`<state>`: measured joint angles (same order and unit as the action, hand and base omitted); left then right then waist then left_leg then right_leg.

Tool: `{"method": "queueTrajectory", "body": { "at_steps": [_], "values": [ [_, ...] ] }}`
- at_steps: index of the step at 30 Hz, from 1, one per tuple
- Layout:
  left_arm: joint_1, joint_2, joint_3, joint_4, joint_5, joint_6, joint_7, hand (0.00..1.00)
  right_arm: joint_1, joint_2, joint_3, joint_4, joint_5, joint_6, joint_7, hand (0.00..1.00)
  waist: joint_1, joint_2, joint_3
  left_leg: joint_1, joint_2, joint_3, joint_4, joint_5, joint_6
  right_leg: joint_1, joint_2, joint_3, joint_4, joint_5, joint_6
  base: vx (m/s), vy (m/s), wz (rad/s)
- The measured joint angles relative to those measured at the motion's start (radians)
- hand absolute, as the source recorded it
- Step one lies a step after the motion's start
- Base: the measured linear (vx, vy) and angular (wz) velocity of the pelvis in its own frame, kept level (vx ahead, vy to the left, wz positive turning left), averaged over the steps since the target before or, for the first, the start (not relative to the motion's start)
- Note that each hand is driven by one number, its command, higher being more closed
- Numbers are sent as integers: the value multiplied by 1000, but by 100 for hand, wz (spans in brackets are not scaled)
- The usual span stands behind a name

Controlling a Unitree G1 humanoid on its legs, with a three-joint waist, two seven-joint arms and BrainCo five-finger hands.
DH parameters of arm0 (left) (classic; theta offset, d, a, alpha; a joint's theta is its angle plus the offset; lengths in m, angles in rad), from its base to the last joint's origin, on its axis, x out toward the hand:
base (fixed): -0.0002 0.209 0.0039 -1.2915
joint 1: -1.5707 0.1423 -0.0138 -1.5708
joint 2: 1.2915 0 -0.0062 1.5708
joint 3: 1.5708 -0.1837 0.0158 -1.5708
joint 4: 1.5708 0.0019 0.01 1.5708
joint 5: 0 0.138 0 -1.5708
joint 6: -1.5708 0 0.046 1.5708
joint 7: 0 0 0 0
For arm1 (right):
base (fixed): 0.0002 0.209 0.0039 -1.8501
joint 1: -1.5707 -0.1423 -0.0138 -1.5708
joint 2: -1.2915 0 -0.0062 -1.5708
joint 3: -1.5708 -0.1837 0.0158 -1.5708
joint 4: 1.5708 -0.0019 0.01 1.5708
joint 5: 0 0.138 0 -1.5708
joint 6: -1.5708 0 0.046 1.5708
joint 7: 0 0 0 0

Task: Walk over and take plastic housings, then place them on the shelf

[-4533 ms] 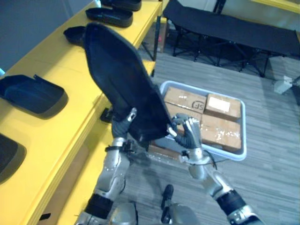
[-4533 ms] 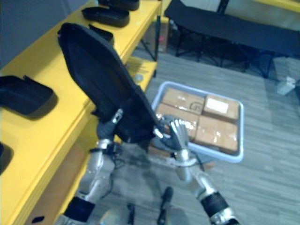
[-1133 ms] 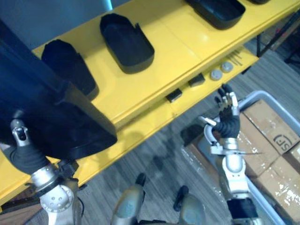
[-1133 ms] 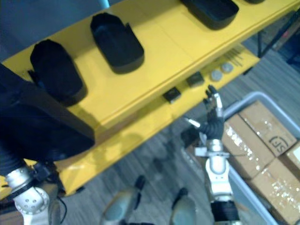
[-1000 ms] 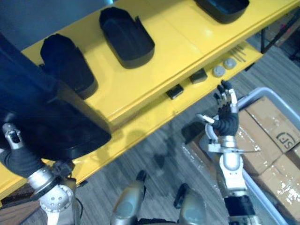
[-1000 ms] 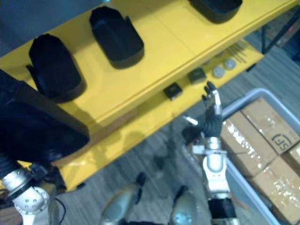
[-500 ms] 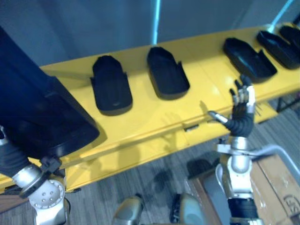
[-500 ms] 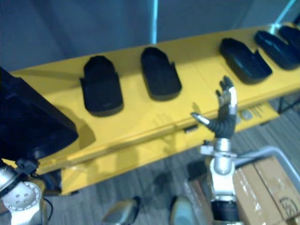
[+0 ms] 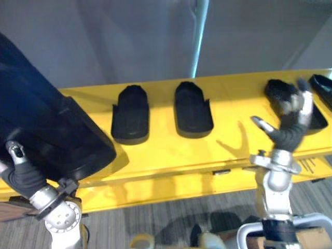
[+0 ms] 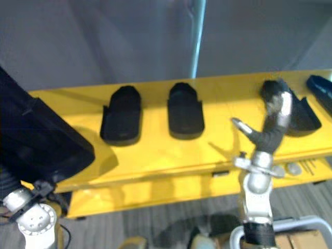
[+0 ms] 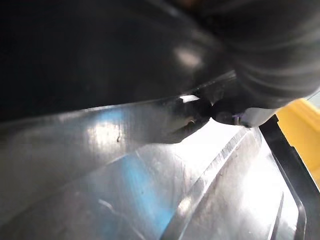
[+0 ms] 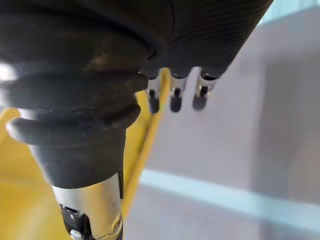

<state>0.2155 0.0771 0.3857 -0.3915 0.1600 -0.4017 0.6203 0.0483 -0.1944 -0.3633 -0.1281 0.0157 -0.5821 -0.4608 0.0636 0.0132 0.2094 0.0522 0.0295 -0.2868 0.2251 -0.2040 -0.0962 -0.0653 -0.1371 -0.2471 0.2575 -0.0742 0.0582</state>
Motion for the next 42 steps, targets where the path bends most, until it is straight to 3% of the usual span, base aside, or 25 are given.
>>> {"method": "queueTrajectory", "body": {
  "at_steps": [2, 5, 9, 12, 18, 22, 26, 29, 34, 36, 40, 41, 42],
  "values": [
    [64, 1, 66, -1, 51, 53, 6, 100, 78, 16, -134, -27, -19, -10, -77, 0, -21, 3, -2, 19, -9, 23, -62, 39, 7, -1, -23, 0, -8, 3, 6, -27, 16, 18],
    [132, 16, 163, 7, 43, 128, 4, 100, 187, 37, -247, -45, 24, -5, -94, 0, -45, 19, -18, 36, -10, 79, -103, 48, 20, -2, -31, 5, -14, -5, 9, -49, 51, -6],
    [182, 68, 267, 52, 7, 194, -26, 100, 309, 86, -262, -31, 49, 29, -106, 0, -70, 40, -35, 49, -5, 151, -120, 32, 55, -10, -21, 36, -18, -1, 21, -53, 32, -28],
    [187, 169, 302, 163, -37, 222, -52, 100, 365, 104, -231, 62, 47, 71, -103, 0, -80, 60, -64, 53, -3, 230, -131, 29, 94, -44, -28, 80, 2, 4, 24, -15, 37, -36],
    [79, 430, 308, 437, -123, 309, -203, 100, 391, 106, -138, 284, 8, 140, -105, 0, -108, 100, -80, 55, -2, 352, -129, 29, 96, -93, -48, 125, 62, -5, 29, 17, 50, -21],
    [-22, 585, 305, 588, -118, 373, -319, 100, 387, 80, -121, 354, 12, 199, -78, 0, -108, 100, -78, 53, 0, 400, -129, 25, 86, -108, -40, 155, 44, 12, 44, 19, 37, -23],
    [-105, 717, 263, 769, -98, 505, -409, 100, 368, 54, -81, 452, 38, 272, -39, 0, -106, 89, -71, 33, 14, 434, -102, 8, 54, -105, -18, 181, -19, 52, 46, 18, 35, -23],
    [-201, 777, 219, 877, -49, 589, -465, 100, 365, 52, -64, 510, 78, 292, -34, 0, -107, 53, -44, -8, 15, 433, -63, -4, 50, -106, -11, 185, -67, 87, 50, -1, 12, -2],
    [-264, 820, 174, 1008, 27, 696, -549, 100, 362, 54, -42, 587, 119, 315, -19, 0, -105, 34, -30, -21, 23, 435, -3, -44, 42, -71, 1, 192, -122, 113, 54, 39, 53, -5],
    [-267, 831, 169, 1031, 56, 717, -566, 100, 359, 56, -38, 605, 119, 317, -18, 0, -102, 34, -30, -21, 22, 434, 0, -48, 40, -65, -1, 192, -130, 113, 54, 51, 40, 1],
    [-298, 860, 143, 1050, 90, 715, -602, 100, 354, 58, -32, 649, 126, 322, -15, 0, -78, 38, -2, -24, 30, 430, 49, -82, 43, -40, 9, 190, -142, 113, 54, 28, 29, 1],
    [-299, 861, 142, 1050, 97, 713, -603, 100, 350, 58, -29, 651, 132, 322, -15, 0, -78, 49, 7, -30, 32, 428, 54, -86, 44, -41, 10, 189, -142, 113, 54, -7, 17, 3],
    [-305, 862, 140, 1050, 103, 710, -605, 0, 338, 58, -26, 652, 137, 323, -14, 0, -79, 41, 18, -39, 33, 424, 70, -95, 46, -41, 11, 188, -144, 112, 52, -16, 19, 4]
  ]
}}
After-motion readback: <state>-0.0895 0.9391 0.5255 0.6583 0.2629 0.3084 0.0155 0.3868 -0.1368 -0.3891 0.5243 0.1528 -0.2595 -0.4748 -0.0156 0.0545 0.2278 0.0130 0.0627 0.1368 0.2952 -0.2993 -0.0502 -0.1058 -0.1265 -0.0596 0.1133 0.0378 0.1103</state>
